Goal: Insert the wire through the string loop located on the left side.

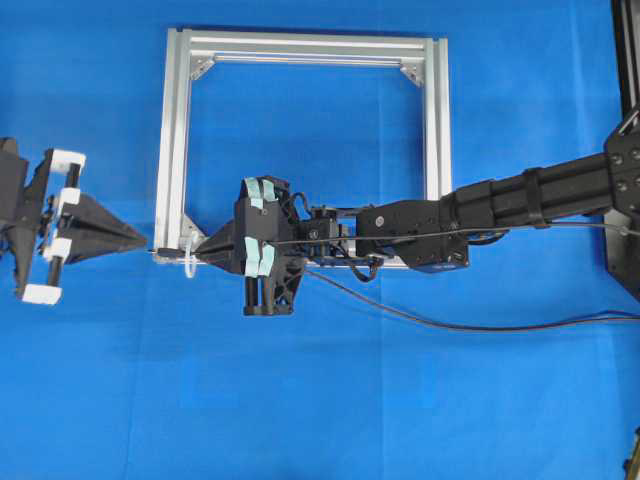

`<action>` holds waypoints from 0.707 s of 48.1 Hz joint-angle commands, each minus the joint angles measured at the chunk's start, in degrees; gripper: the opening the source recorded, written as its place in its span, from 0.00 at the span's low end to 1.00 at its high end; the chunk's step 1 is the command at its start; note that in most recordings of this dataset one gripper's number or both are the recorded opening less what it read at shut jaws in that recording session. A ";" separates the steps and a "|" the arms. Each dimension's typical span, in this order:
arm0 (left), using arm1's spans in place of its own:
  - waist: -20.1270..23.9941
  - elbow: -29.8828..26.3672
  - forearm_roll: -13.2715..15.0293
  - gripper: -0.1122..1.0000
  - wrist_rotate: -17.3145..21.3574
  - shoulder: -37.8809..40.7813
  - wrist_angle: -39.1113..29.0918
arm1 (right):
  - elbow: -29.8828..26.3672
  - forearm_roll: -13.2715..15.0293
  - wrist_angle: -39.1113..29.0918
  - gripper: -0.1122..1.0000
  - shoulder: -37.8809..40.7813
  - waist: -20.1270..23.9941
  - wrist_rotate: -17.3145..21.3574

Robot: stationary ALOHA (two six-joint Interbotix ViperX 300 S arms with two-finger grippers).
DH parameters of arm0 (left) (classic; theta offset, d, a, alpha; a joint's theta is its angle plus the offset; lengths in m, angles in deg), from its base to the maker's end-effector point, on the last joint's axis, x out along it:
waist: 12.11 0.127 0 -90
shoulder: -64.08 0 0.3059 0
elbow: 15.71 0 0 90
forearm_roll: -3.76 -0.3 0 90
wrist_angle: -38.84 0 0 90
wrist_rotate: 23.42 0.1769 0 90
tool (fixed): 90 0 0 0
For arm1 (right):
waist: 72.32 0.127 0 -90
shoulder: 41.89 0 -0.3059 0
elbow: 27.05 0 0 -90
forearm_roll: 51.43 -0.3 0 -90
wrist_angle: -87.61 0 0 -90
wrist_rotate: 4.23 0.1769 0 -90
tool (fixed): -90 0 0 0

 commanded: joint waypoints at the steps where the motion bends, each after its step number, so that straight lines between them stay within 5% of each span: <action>1: -0.62 -0.26 -0.18 0.10 0.09 -1.05 -0.70 | -0.97 0.09 0.18 0.06 -1.23 0.00 0.00; 19: -0.53 -1.05 -0.09 0.13 -0.09 -0.88 -2.72 | -0.97 0.09 0.18 0.06 -1.23 0.00 0.00; 34: -0.35 -2.81 -0.18 0.86 -0.09 -0.88 -3.43 | -0.97 0.09 0.18 0.06 -1.32 0.00 0.00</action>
